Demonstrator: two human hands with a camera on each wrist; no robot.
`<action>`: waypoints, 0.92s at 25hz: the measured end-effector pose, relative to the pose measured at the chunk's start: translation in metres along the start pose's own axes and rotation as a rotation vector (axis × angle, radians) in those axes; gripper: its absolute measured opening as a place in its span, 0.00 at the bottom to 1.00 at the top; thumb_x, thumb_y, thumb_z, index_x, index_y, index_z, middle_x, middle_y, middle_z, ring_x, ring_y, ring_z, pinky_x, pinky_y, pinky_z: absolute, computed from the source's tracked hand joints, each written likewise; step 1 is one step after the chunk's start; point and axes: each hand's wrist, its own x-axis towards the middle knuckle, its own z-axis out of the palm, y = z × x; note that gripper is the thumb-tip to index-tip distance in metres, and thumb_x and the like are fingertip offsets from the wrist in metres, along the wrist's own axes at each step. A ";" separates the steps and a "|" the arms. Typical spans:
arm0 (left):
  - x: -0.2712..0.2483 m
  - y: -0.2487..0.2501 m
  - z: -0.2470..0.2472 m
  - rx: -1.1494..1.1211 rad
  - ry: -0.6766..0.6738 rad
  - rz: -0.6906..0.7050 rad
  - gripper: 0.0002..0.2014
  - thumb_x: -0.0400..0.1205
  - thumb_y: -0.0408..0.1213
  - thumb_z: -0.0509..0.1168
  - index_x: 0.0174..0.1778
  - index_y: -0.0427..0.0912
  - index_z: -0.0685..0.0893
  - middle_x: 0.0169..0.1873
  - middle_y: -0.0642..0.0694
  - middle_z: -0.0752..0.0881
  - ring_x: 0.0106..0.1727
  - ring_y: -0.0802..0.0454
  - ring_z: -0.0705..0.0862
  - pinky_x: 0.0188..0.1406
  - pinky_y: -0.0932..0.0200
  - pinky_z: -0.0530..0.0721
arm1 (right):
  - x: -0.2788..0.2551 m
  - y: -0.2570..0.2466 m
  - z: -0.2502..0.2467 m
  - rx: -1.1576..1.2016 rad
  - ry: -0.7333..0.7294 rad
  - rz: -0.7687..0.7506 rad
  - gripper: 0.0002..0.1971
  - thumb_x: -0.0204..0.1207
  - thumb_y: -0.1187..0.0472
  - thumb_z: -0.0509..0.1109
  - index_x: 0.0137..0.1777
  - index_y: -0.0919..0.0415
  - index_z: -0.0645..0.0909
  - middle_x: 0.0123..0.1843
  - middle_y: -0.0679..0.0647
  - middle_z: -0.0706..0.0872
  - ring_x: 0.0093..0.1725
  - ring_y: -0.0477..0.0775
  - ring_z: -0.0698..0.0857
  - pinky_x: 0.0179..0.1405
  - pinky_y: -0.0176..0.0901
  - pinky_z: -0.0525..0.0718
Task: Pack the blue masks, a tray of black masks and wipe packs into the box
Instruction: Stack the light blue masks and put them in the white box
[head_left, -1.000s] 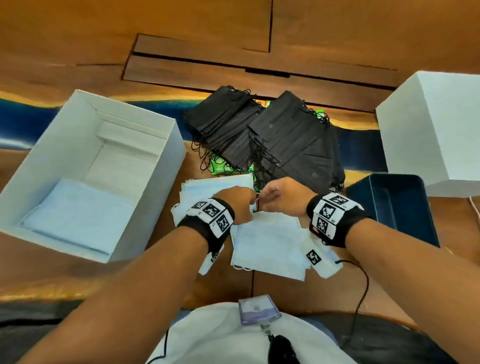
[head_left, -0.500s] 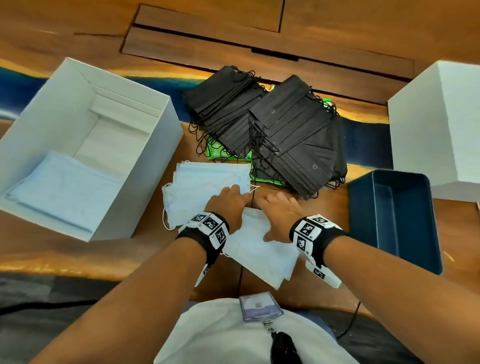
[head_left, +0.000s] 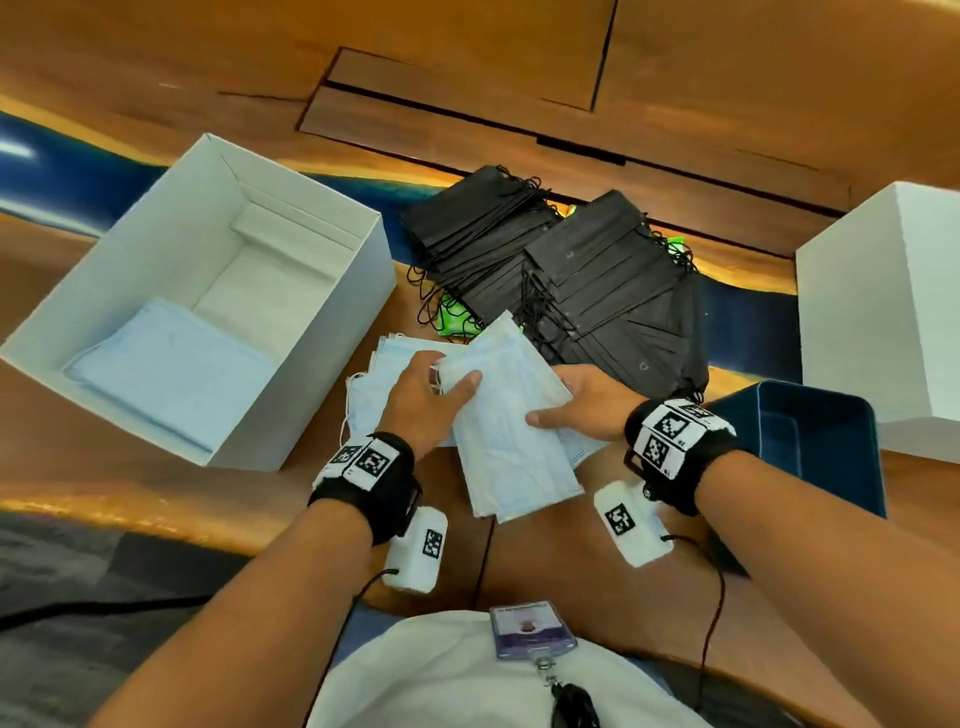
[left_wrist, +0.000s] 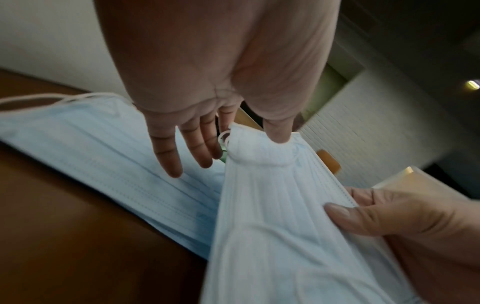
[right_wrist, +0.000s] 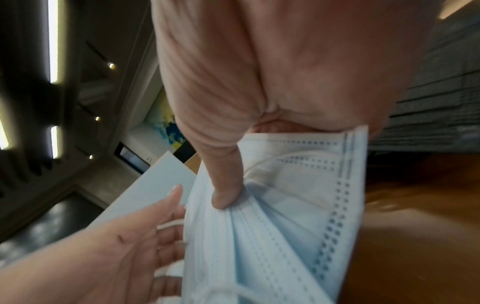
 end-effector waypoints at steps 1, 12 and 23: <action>-0.003 0.001 -0.001 -0.104 0.013 -0.044 0.23 0.81 0.52 0.69 0.69 0.46 0.74 0.61 0.49 0.81 0.61 0.49 0.81 0.64 0.50 0.81 | 0.002 -0.005 0.002 0.078 0.014 -0.007 0.16 0.73 0.64 0.79 0.60 0.58 0.85 0.57 0.52 0.91 0.56 0.53 0.89 0.60 0.52 0.86; -0.003 -0.018 0.005 -0.649 -0.071 -0.286 0.24 0.83 0.48 0.64 0.74 0.45 0.74 0.66 0.42 0.85 0.63 0.40 0.86 0.63 0.34 0.84 | 0.020 -0.029 0.065 0.444 -0.052 0.055 0.17 0.76 0.64 0.75 0.65 0.62 0.82 0.60 0.57 0.89 0.57 0.58 0.88 0.57 0.52 0.87; -0.001 -0.057 -0.055 -0.092 0.253 -0.410 0.13 0.78 0.28 0.65 0.56 0.45 0.76 0.57 0.41 0.81 0.56 0.41 0.81 0.58 0.50 0.83 | 0.057 -0.068 0.050 -0.685 -0.078 -0.148 0.11 0.80 0.63 0.68 0.61 0.61 0.82 0.61 0.56 0.83 0.61 0.58 0.81 0.51 0.40 0.73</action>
